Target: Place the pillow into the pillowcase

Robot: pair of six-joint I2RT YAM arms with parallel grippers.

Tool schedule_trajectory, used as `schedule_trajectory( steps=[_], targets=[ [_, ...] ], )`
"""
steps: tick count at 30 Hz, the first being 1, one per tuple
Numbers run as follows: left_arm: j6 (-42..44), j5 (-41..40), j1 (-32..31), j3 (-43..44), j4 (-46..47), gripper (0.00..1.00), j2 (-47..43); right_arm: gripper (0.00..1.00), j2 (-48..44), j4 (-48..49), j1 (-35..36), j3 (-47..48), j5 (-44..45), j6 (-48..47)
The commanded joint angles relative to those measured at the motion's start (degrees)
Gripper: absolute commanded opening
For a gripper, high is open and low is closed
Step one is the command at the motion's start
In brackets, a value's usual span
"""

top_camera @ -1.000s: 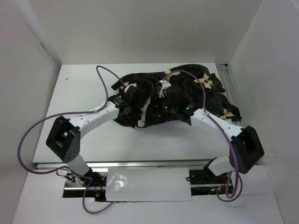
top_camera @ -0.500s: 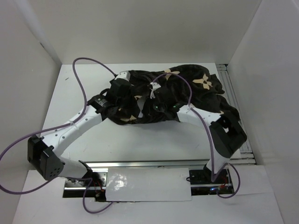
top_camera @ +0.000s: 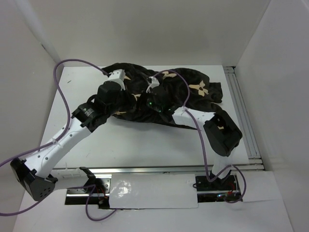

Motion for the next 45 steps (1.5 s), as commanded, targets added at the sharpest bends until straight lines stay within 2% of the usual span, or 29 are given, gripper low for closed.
schedule_trajectory(
  steps=[1, 4, 5, 7, 8, 9, 10, 11, 13, 15, 16, 17, 18, 19, 21, 22, 27, 28, 30, 31, 34, 35, 38, 39, 42, 43, 45],
  targets=[
    [-0.22, 8.10, -2.29, 3.65, 6.78, 0.00, -5.18, 0.05, 1.08, 10.17, 0.96, 3.86, 7.88, 3.36],
    [-0.22, 2.85, -2.29, 3.13, 5.82, 0.00, -6.41, 0.05, 4.77, 8.22, 3.15, 1.33, 5.08, 2.84],
    [-0.22, 1.87, -2.29, 2.17, 5.12, 0.00, -6.41, 0.10, 6.09, 10.06, 3.76, -0.69, 2.38, 2.05],
    [-1.44, -2.50, -2.29, 0.06, 3.45, 0.00, -6.41, 0.25, 9.78, 15.77, 4.30, -4.90, -3.50, 1.00],
    [-2.41, -4.45, -2.29, -0.56, 2.48, 0.00, -6.41, 0.28, 9.79, 16.66, 4.30, -5.97, -9.28, 0.99],
    [-4.24, -6.03, -1.68, -1.26, 0.30, 0.00, -5.89, 0.35, 7.70, 18.93, 3.51, -7.28, -11.43, 0.30],
    [-5.39, -8.66, -0.98, -1.27, -1.03, 0.00, -4.76, 0.37, 5.16, 18.95, 2.29, -10.08, -12.49, -0.41],
    [-6.45, -9.47, -0.11, -1.79, -2.09, 0.00, -4.13, 0.39, 1.83, 17.82, 1.75, -11.15, -11.37, -1.63],
    [-8.73, -9.48, 2.79, -2.41, -4.64, 0.00, -2.99, 0.51, -9.59, 6.43, 1.05, -11.17, -7.34, -8.19],
    [-9.27, -8.96, 4.20, -3.99, -4.64, 0.00, -2.37, 0.69, -19.85, -0.97, 1.04, -11.16, 0.91, -11.91],
    [-9.27, -8.34, 4.82, -4.52, -4.64, 0.00, -1.85, 0.76, -22.44, -8.05, 1.04, -11.16, 3.90, -12.62],
    [-8.75, -6.68, 5.61, -5.39, -4.64, 0.00, -1.32, 0.85, -24.73, -10.99, 1.04, -10.47, 10.02, -13.33],
    [-7.79, -5.53, 5.62, -5.40, -4.64, 0.05, -1.32, 0.91, -26.66, -13.37, 1.04, -10.46, 13.30, -13.33],
    [-6.30, -4.39, 6.14, -5.40, -4.64, 0.21, -0.53, 0.96, -29.21, -17.48, 1.04, -11.33, 15.25, -12.73],
    [-5.76, -2.36, 6.14, -5.40, -7.18, 0.90, 0.26, 0.97, -29.85, -21.99, 1.04, -10.56, 20.07, -13.33],
    [-5.76, -2.36, 6.14, -5.40, -7.72, 1.00, 0.27, 0.97, -29.85, -24.36, 1.04, -10.55, 20.80, -13.86],
    [-4.53, -4.20, 6.67, -3.47, -9.92, 1.00, -0.43, 0.87, -26.08, -24.99, 1.04, -5.46, 18.61, -17.38],
    [-4.52, -4.73, 6.67, -2.94, -9.92, 1.00, -0.44, 0.77, -23.72, -24.12, 1.04, -4.58, 17.82, -17.38],
    [-2.42, -4.73, 7.37, -2.41, -7.90, 0.98, -0.44, 0.68, -20.72, -24.12, 1.04, -1.60, 16.68, -18.51],
    [-1.89, -4.73, 8.42, -2.41, -7.20, 0.94, -0.44, 0.64, -19.05, -24.12, 1.04, -0.28, 14.93, -18.52],
    [-1.89, -2.63, 11.85, -0.31, -6.67, 0.79, 5.52, 0.64, -12.11, -24.12, 0.52, 4.29, 14.21, -19.75],
    [-1.37, -1.14, 13.60, 1.26, -6.67, 0.69, 7.45, 0.67, -8.79, -22.46, 0.52, 5.96, 14.21, -19.75],
    [-0.48, 0.19, 15.55, 5.13, -6.67, 0.60, 15.89, 0.68, -2.44, -22.45, -0.01, 9.91, 15.00, -19.75],
    [0.39, 0.19, 16.33, 6.28, -6.67, 0.60, 18.09, 0.68, -1.03, -22.45, -0.62, 12.71, 15.00, -20.27],
    [2.59, -0.34, 18.00, 12.25, -6.67, 0.74, 27.40, 0.68, 5.29, -24.19, -1.76, 18.95, 15.00, -20.28],
    [2.59, 0.62, 18.53, 14.01, -8.06, 0.86, 29.69, 0.68, 6.70, -25.07, -1.77, 20.55, 14.48, -20.28],
    [3.12, 1.33, 19.33, 18.84, -8.69, 0.90, 36.10, 0.68, 10.22, -26.75, -2.38, 23.90, 14.48, -20.28]
  ],
)
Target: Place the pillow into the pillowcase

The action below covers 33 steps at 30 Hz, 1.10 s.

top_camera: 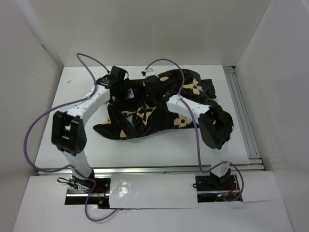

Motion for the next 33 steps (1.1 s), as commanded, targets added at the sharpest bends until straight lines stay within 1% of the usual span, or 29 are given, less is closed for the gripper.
schedule_trajectory(
  steps=[1, 2, 3, 4, 5, 6, 7, 10, 11, 13, 14, 17, 18, 19, 20, 21, 23, 24, 26, 28, 29, 30, 31, 32, 33],
  targets=[
    [3.01, 2.29, 2.01, 7.05, -0.56, 0.90, 6.41, 0.59, 3.28, -2.12, -1.57, 6.22, -0.75, -1.04],
    [3.01, 3.00, 2.80, 8.28, 0.31, 0.86, 8.08, 0.20, 3.81, -2.90, -1.58, 6.83, -0.76, -1.04],
    [3.54, 3.52, 2.81, 10.73, 0.93, 0.78, 11.49, 0.04, 3.81, -2.91, -1.58, 6.84, -0.76, -1.04],
    [3.54, 4.75, 3.86, 12.41, 0.94, 0.66, 13.27, 0.00, 2.85, -2.30, -1.58, 6.84, -1.46, -1.04],
    [3.54, 5.54, 4.48, 14.16, 0.94, 0.46, 15.03, 0.00, 2.06, -2.30, -1.58, 6.84, -2.16, -1.04],
    [2.59, 5.55, 5.79, 17.57, 0.94, 0.00, 16.70, 0.00, -0.12, -0.64, -1.58, 6.84, -2.17, -1.65],
    [2.58, 6.94, 6.50, 19.09, 0.94, 0.00, 19.50, 0.00, -1.27, -0.63, -1.58, 6.84, -3.30, -1.66],
    [1.44, 8.09, 8.96, 23.57, 2.34, 0.00, 21.63, 0.00, -4.88, -0.10, -2.63, 7.88, -9.53, -2.27],
    [1.43, 8.71, 10.09, 25.59, 2.34, 0.00, 21.64, 0.00, -6.02, -0.10, -3.15, 8.50, -14.34, -2.27],
    [1.43, 9.42, 10.72, 26.22, 3.48, 0.00, 19.89, 0.00, -6.73, -2.11, -3.86, 11.04, -19.89, -2.27],
    [1.96, 9.94, 10.72, 26.22, 5.23, 0.00, 17.01, 0.00, -7.52, -2.64, -4.47, 11.84, -25.14, -2.27],
    [3.89, 8.55, 10.72, 26.22, 6.56, 0.00, 12.51, 0.00, -8.32, -2.65, -6.23, 14.83, -32.99, -1.22],
    [3.89, 8.02, 10.11, 25.35, 6.56, 0.00, 11.02, 0.00, -9.19, -2.65, -6.76, 14.84, -37.11, -0.44],
    [3.89, 7.32, 10.11, 23.34, 7.61, 0.00, 8.57, 0.00, -9.72, -0.30, -6.76, 15.53, -39.24, 1.05],
    [4.50, 8.27, 10.11, 21.84, 8.83, 0.06, 7.58, 0.00, -10.51, 1.38, -7.63, 15.54, -40.74, 2.46],
    [4.51, 8.28, 10.11, 20.70, 10.94, 0.09, 7.05, 0.00, -10.51, 2.87, -8.25, 15.54, -42.49, 3.78],
    [3.81, 10.63, 10.11, 19.98, 10.96, 0.10, 7.83, 0.00, -8.94, 7.18, -8.26, 17.20, -43.12, 6.94],
    [3.81, 11.26, 10.11, 19.98, 10.96, 0.12, 8.45, 0.00, -7.80, 8.41, -8.26, 17.91, -43.12, 8.17],
    [3.10, 12.75, 10.11, 19.46, 10.96, 0.23, 10.02, 0.00, -2.36, 12.35, -8.78, 21.23, -43.65, 12.29],
    [2.58, 13.29, 10.11, 19.45, 9.39, 0.31, 10.56, 0.00, 2.03, 13.44, -8.79, 24.49, -43.13, 15.20],
    [2.58, 13.29, 10.11, 19.45, 8.16, 0.38, 10.56, 0.00, 6.23, 13.44, -9.48, 26.51, -43.13, 15.83],
    [1.97, 12.68, 11.06, 18.58, 6.14, 0.41, 9.87, 0.00, 8.27, 12.22, -10.10, 30.36, -43.12, 15.83],
    [1.96, 12.67, 11.68, 17.53, 5.51, 0.46, 7.77, 0.00, 9.86, 10.64, -10.10, 31.96, -42.43, 15.83],
    [1.96, 11.97, 12.99, 14.48, 5.51, 0.54, 6.10, 0.00, 12.05, 8.97, -10.10, 32.76, -42.42, 15.83],
    [1.35, 11.36, 13.79, 12.70, 5.51, 0.60, 4.17, 0.00, 12.07, 8.95, -10.71, 31.90, -42.94, 15.22]
  ],
)
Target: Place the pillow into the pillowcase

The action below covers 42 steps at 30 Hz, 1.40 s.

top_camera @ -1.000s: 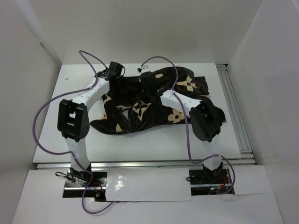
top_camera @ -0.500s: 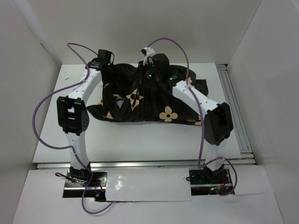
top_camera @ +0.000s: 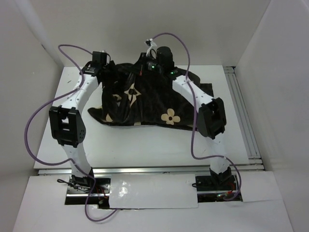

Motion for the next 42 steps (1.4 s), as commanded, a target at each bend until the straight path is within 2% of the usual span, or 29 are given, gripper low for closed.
schedule_trajectory(
  steps=[1, 3, 7, 9, 10, 12, 14, 18, 25, 27, 29, 32, 34, 35, 37, 40, 42],
  targets=[
    [-0.97, -0.84, 3.43, -5.47, -0.57, 0.67, -8.77, 0.00, 2.04, 3.01, -0.82, 1.25, -3.41, 2.78],
    [1.38, 0.11, 5.19, -9.33, 0.13, 1.00, -12.75, 0.00, 0.99, 4.32, -0.82, -2.35, -2.45, 1.91],
    [6.23, 6.86, 6.08, -14.08, 0.13, 1.00, -21.01, 0.00, -3.22, 6.26, -0.82, -12.45, -0.43, -0.38],
    [8.07, 9.95, 5.38, -20.58, 2.41, 0.93, -26.11, 0.00, -4.37, 5.12, -1.34, -13.27, 0.37, -1.61],
    [8.60, 11.97, 3.81, -25.13, 6.16, 0.87, -27.52, 0.00, -4.98, 3.73, -1.34, -13.27, 0.37, -1.61],
    [9.48, 11.99, 2.04, -27.62, 8.12, 0.81, -29.29, 0.00, -4.99, 3.10, -1.34, -13.27, 0.37, -2.75],
    [11.32, 11.46, -0.32, -28.16, 8.13, 0.70, -29.29, 0.00, -4.99, 2.22, -1.34, -13.27, -0.15, -2.76],
    [13.26, 3.30, -4.02, -26.32, 5.25, 0.66, -24.03, 0.00, -5.52, -0.24, -1.34, -11.08, -1.39, -3.98],
    [12.66, -10.13, -7.01, -22.98, 2.43, 0.66, -14.89, 0.00, -6.57, -3.06, -1.34, -8.17, -5.78, -3.99],
    [12.65, -10.16, -7.02, -21.84, 1.89, 0.61, -12.78, 0.00, -8.58, -3.06, -1.34, -9.83, -6.92, -4.51],
    [13.70, -8.40, -7.02, -21.83, 2.42, 0.52, -11.99, 0.00, -9.82, -1.92, -1.34, -12.47, -6.93, -4.52],
    [13.71, -9.02, -8.07, -21.31, 3.91, 0.52, -9.88, 0.00, -11.05, -1.91, -1.34, -13.61, -6.40, -4.52],
    [13.71, -9.02, -8.69, -19.20, 3.04, 0.43, -7.42, 0.00, -12.45, -1.91, -1.34, -13.62, -6.93, -4.52],
    [13.71, -9.02, -8.69, -18.67, 3.03, 0.32, -6.80, 0.00, -12.46, -1.91, -1.34, -13.62, -6.93, -4.52],
    [13.18, -8.50, -8.69, -17.02, 1.20, 0.00, -6.27, 0.00, -12.99, -2.52, -1.34, -13.62, -6.93, -4.52],
    [13.79, -3.32, -9.21, -17.00, 2.41, 0.00, -8.80, 0.00, -12.99, -3.75, -1.34, -12.13, -6.93, -5.04],
    [14.41, 3.35, -9.22, -17.78, 5.92, 0.00, -13.88, 0.00, -12.20, -4.54, -1.34, -10.28, -7.62, -5.04]
  ],
)
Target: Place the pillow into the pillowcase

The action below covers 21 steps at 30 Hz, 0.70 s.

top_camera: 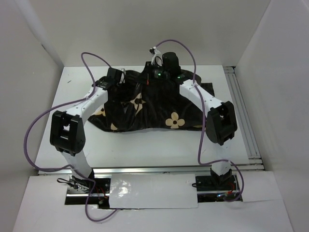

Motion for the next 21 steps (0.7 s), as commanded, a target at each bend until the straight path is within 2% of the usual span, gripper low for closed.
schedule_trajectory(
  steps=[1, 4, 7, 11, 15, 19, 21],
  targets=[
    [1.89, 9.25, -0.36, 0.23, 6.36, 0.00, -8.35, 0.00, -2.98, -0.94, -0.30, 4.39, -4.00, -0.34],
    [1.89, 15.23, -0.36, -1.63, 11.82, 0.00, -14.06, 0.00, -2.27, -0.95, -0.30, 5.01, -6.44, -0.34],
    [1.36, 19.71, -0.36, -3.39, 16.91, 0.00, -15.49, 0.00, -1.74, 0.46, -0.30, 5.01, -7.78, 1.06],
    [-0.75, 18.23, -2.20, -3.48, 17.63, 0.00, -10.67, 0.00, -3.06, 5.28, -0.82, 3.86, -9.45, 2.91],
    [-2.95, 19.99, -4.31, -3.48, 19.39, 0.00, -2.58, 0.00, -3.06, 7.49, -0.82, 5.88, -11.65, 6.86],
    [-5.23, 12.72, -8.09, -5.24, 20.00, 0.00, 2.34, 0.00, -1.65, 8.89, -1.88, 9.22, -14.10, 10.11],
    [-6.28, 12.16, -8.62, -4.45, 17.90, 0.00, 2.87, 0.00, -0.08, 9.51, -1.88, 9.84, -15.34, 11.60]
  ],
)
